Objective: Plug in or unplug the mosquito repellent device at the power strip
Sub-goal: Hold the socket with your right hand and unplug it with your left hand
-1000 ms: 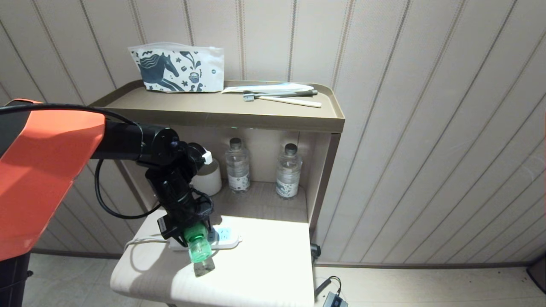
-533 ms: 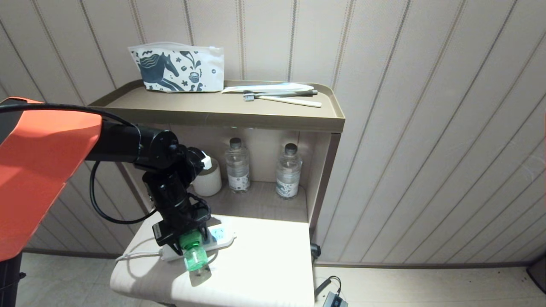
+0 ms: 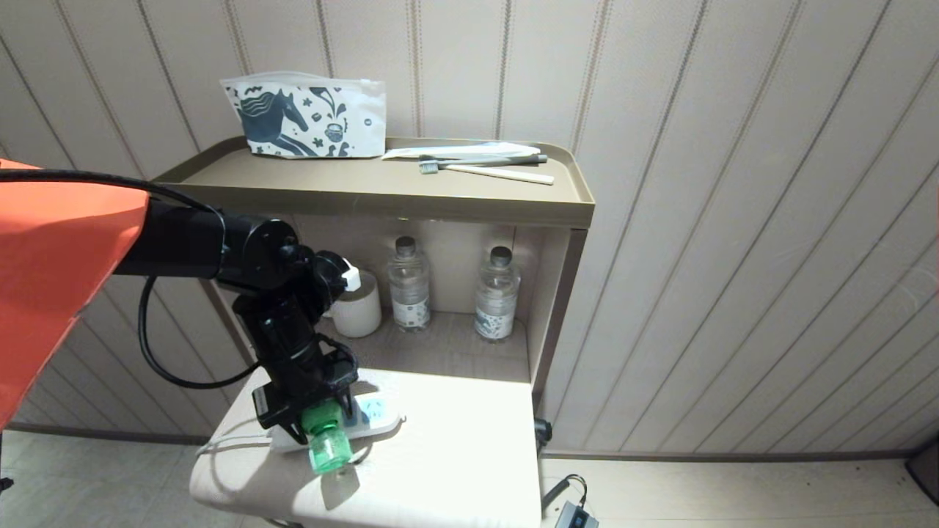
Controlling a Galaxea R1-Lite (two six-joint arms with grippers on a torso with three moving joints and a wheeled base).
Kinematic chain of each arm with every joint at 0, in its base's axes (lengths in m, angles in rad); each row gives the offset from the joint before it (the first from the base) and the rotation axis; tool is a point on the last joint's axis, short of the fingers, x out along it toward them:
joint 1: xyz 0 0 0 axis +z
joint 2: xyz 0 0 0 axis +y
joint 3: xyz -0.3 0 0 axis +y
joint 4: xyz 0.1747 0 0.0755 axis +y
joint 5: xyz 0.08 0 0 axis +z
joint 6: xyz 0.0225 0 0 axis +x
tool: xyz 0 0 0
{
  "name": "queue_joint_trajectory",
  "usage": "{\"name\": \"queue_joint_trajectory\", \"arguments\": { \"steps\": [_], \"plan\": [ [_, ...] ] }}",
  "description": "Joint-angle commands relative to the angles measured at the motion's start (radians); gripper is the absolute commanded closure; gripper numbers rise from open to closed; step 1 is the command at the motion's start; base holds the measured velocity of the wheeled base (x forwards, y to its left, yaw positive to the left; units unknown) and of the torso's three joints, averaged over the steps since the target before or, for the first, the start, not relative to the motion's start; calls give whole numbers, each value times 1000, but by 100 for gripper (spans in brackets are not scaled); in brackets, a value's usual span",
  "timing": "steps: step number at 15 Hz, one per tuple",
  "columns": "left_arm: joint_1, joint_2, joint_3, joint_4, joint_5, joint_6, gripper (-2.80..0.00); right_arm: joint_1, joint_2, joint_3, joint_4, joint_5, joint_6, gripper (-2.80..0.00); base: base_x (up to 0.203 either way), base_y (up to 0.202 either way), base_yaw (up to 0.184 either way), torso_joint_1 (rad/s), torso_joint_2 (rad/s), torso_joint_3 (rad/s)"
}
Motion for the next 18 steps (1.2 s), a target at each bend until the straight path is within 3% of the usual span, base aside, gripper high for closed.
{"name": "queue_joint_trajectory", "arguments": {
  "steps": [1, 5, 11, 13, 15, 18],
  "plan": [
    [-25, -15, 22, 3, -2, -6, 0, 0, 1, 0, 0, -1, 0, 0, 0, 0, 0, 0, 0, 0],
    [-109, -20, 29, -2, -2, -9, 0, 0, 1, -9, 25, -3, -2, 0, 0, 0, 0, 0, 0, 0],
    [-128, -3, 39, -8, 1, -15, 0, -1, 1, -20, 42, 0, -5, 0, 0, 0, 0, 0, 0, 0],
    [-128, 9, 35, -10, 5, -13, 0, -1, 1, -133, 72, 35, 7, 0, 0, 0, 0, 0, 0, 0],
    [-130, 25, 26, -29, 11, -6, 0, -1, 21, -356, 230, 129, 28, 0, 0, 0, 0, 0, 0, 0],
    [-130, 30, 29, -81, 57, -3, 0, 2, 256, -500, 263, 238, 54, 0, 0, 0, 0, 0, 0, 0]
  ]
}}
